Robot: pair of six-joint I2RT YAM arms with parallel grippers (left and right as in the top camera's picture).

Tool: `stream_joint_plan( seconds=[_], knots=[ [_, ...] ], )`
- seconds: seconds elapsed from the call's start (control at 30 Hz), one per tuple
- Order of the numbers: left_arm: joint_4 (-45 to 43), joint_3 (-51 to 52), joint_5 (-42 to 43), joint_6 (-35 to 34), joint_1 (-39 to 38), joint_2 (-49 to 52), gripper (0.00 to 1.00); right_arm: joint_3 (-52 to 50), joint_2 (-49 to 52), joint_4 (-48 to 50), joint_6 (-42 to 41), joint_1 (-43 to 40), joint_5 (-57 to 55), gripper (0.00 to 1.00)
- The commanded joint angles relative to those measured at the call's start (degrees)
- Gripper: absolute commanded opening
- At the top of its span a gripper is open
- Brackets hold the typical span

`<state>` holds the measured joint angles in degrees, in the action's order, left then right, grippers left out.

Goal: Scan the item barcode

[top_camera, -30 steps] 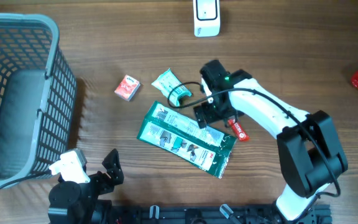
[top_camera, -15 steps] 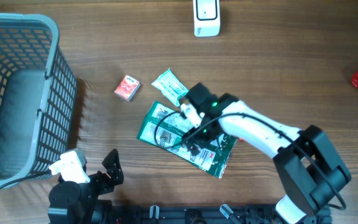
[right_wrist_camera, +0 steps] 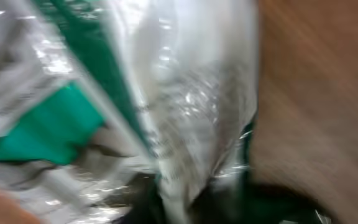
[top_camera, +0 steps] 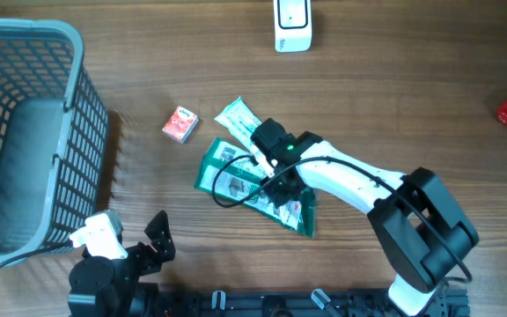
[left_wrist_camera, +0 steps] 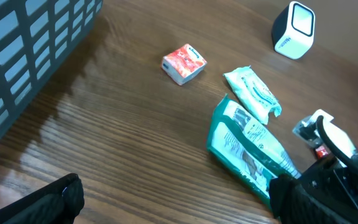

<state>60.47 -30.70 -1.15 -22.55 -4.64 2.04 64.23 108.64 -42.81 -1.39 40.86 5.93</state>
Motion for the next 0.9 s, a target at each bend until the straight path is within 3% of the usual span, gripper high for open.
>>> stream_joint_plan(
  seconds=[0.0, 0.17, 0.3, 0.6, 0.87],
  knots=[
    [-0.09, 0.07, 0.24, 1.14, 0.37, 0.02, 1.0, -2.16, 9.57, -0.96, -0.31, 0.33, -1.51, 0.04],
    [-0.09, 0.07, 0.24, 1.14, 0.37, 0.02, 1.0, 6.16, 3.8, -4.9, -5.73, 0.37, -10.54, 0.04],
    [-0.09, 0.07, 0.24, 1.14, 0.37, 0.02, 1.0, 7.04, -9.86, -4.02, -6.1, 0.94, -19.8, 0.04],
    [-0.09, 0.07, 0.24, 1.14, 0.37, 0.02, 1.0, 7.04, -31.43, -5.27, -4.15, 3.61, -20.61, 0.05],
    [-0.09, 0.07, 0.24, 1.14, 0.37, 0.02, 1.0, 7.02, -37.97, -12.63, -9.57, 11.47, -25.9, 0.05]
  ],
)
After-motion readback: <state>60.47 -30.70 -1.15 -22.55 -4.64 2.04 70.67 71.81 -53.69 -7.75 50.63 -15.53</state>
